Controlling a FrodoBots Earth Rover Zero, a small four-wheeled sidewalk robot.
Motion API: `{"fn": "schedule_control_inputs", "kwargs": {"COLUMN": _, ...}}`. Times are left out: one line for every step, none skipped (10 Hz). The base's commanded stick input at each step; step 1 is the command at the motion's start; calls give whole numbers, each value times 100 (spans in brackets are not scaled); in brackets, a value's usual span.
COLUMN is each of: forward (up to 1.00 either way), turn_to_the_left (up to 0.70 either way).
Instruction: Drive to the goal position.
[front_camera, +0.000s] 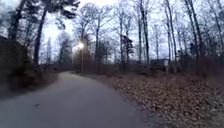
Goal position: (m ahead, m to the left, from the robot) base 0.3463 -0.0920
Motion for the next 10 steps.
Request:
{"fn": "schedule_control_inputs", "kwargs": {"forward": 24, "turn_to_the_left": 0}}
{"fn": "schedule_control_inputs", "kwargs": {"forward": 19, "turn_to_the_left": 0}}
{"fn": "schedule_control_inputs", "kwargs": {"forward": 14, "turn_to_the_left": 0}}
{"fn": "schedule_control_inputs", "kwargs": {"forward": 10, "turn_to_the_left": 0}}
{"fn": "schedule_control_inputs", "kwargs": {"forward": 5, "turn_to_the_left": 0}}
{"fn": "schedule_control_inputs", "kwargs": {"forward": 0, "turn_to_the_left": 0}}
{"fn": "schedule_control_inputs", "kwargs": {"forward": 0, "turn_to_the_left": 0}}
{"fn": "schedule_control_inputs", "kwargs": {"forward": 0, "turn_to_the_left": 0}}
{"fn": "schedule_control_inputs", "kwargs": {"forward": 0, "turn_to_the_left": 0}}
{"fn": "schedule_control_inputs", "kwargs": {"forward": 0, "turn_to_the_left": 0}}
